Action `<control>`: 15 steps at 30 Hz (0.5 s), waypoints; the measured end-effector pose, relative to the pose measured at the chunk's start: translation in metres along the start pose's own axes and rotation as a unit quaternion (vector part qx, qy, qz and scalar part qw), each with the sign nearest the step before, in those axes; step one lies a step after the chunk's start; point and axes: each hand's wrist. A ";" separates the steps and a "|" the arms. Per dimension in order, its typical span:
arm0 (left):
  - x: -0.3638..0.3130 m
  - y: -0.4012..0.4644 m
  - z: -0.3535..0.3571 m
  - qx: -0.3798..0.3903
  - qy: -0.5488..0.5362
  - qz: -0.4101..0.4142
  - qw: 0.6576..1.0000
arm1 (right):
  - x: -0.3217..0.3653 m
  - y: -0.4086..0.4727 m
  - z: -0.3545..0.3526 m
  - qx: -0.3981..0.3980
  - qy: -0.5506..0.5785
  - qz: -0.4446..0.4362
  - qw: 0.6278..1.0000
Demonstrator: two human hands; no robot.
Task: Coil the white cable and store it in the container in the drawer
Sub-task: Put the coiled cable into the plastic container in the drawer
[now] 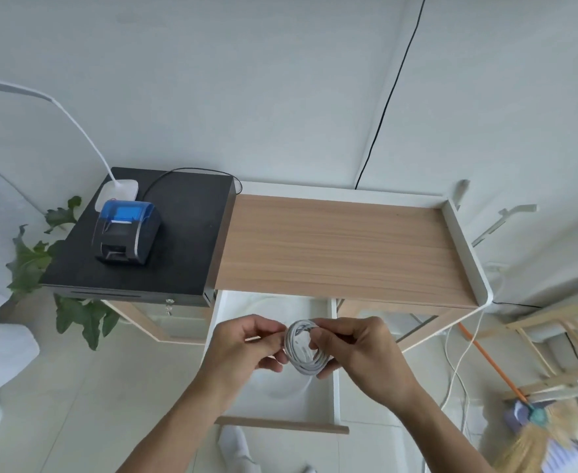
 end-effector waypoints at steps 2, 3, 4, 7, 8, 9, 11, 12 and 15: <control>0.022 -0.006 0.017 -0.119 0.152 0.065 0.979 | -0.024 -0.003 0.005 -0.024 -0.008 0.014 1.000; 0.037 -0.008 0.025 -0.158 0.201 0.095 0.962 | -0.036 -0.003 0.010 -0.040 0.005 0.021 0.999; 0.050 -0.010 0.031 -0.184 0.227 0.112 0.950 | -0.047 -0.002 0.014 -0.052 0.018 0.028 0.998; 0.085 -0.003 0.036 -0.186 0.189 0.068 0.962 | -0.090 0.006 0.023 -0.070 -0.007 0.049 0.996; 0.094 0.000 0.034 -0.165 0.173 0.051 0.970 | -0.103 0.010 0.025 -0.072 -0.016 0.059 0.996; 0.103 0.003 0.031 -0.137 0.166 0.038 0.976 | -0.116 0.015 0.026 -0.073 -0.022 0.069 0.995; 0.121 0.008 0.025 -0.077 0.189 0.009 0.979 | -0.138 0.023 0.029 -0.065 -0.028 0.088 0.994; 0.129 0.012 0.022 -0.060 0.214 -0.003 0.975 | -0.146 0.028 0.031 -0.059 -0.035 0.098 0.993; 0.150 0.031 0.011 -0.046 0.268 -0.012 0.962 | -0.169 0.044 0.038 -0.053 -0.050 0.124 0.990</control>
Point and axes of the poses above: each hand's wrist, its own y-axis towards the middle knuckle, its own z-axis out of the palm, x = y × z, and after that the axes turned 6 degrees about x, right-handed
